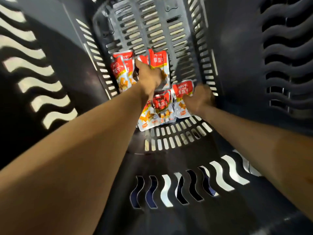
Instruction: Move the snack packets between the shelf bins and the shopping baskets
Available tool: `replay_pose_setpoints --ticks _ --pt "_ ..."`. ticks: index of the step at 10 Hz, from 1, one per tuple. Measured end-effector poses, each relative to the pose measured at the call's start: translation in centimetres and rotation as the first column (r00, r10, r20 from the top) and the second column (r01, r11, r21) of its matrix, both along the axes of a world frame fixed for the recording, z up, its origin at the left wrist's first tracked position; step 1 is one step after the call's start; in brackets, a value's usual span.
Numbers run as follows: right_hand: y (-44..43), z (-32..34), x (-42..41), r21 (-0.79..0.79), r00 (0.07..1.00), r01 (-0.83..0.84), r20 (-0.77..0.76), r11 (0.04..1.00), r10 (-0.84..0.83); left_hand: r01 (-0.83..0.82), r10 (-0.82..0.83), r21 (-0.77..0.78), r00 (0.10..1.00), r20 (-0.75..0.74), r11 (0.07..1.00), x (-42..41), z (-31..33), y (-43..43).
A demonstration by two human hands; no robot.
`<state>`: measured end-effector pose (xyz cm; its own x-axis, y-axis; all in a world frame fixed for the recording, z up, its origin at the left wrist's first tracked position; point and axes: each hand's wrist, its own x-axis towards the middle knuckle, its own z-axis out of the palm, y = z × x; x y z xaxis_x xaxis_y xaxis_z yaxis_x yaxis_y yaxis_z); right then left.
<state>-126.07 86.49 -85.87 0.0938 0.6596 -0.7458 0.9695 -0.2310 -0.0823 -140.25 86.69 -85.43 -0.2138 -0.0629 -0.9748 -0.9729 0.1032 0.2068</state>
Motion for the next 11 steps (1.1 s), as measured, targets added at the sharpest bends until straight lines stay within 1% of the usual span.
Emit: replay_pose_setpoints --ticks 1,2,3,4,5,6,7,8,9,10,11 --pt "0.1 0.9 -0.9 0.234 0.992 -0.051 -0.104 0.971 0.077 0.777 -0.904 -0.465 0.337 -0.263 0.425 0.6 -1.1 -0.3" --pt "1.1 -0.1 -2.8 0.205 0.938 -0.111 -0.302 0.972 0.171 0.787 -0.897 -0.434 0.358 -0.258 0.439 0.8 -1.0 -1.6" --pt "2.1 -1.4 -4.2 0.045 0.922 -0.089 -0.375 0.995 0.1 0.796 -0.929 -0.486 0.258 -0.265 0.36 1.0 -0.6 -2.1" --pt "3.0 -2.9 -5.3 -0.026 0.919 -0.032 -0.394 0.999 0.019 0.744 -0.897 -0.521 0.245 -0.368 0.418 1.0 0.8 -3.1" --pt "3.0 -3.4 -5.6 -0.023 0.933 -0.019 -0.361 1.0 0.009 0.689 -0.87 -0.57 0.187 -0.457 0.447 1.1 2.4 -4.4" --pt "2.6 -4.1 -6.6 0.007 0.928 -0.015 -0.372 1.0 0.016 0.679 -0.897 -0.66 -0.006 -0.442 0.321 0.1 2.0 -6.4" --pt "2.0 -4.7 -7.1 0.01 0.924 0.007 -0.381 1.0 -0.003 0.729 -0.914 -0.636 -0.036 -0.405 0.253 -0.7 0.7 -7.3" --pt "1.7 -5.4 -7.1 0.006 0.92 0.042 -0.391 0.999 -0.036 0.777 -0.915 -0.561 0.05 -0.399 0.287 -0.7 -0.6 -7.9" --pt "1.6 -4.9 -7.0 0.016 0.921 0.023 -0.39 1.0 -0.015 0.787 -0.921 -0.57 -0.003 -0.39 0.238 -0.7 -0.5 -8.3" --pt "1.6 -2.5 -6.4 0.098 0.925 -0.064 -0.367 0.993 0.096 0.797 -0.921 -0.596 -0.158 -0.355 0.093 -1.1 1.0 -8.9" --pt "1.5 0.8 -5.5 0.177 0.92 -0.209 -0.297 0.962 0.254 0.814 -0.927 -0.57 -0.121 -0.355 0.113 -1.2 3.2 -8.7"
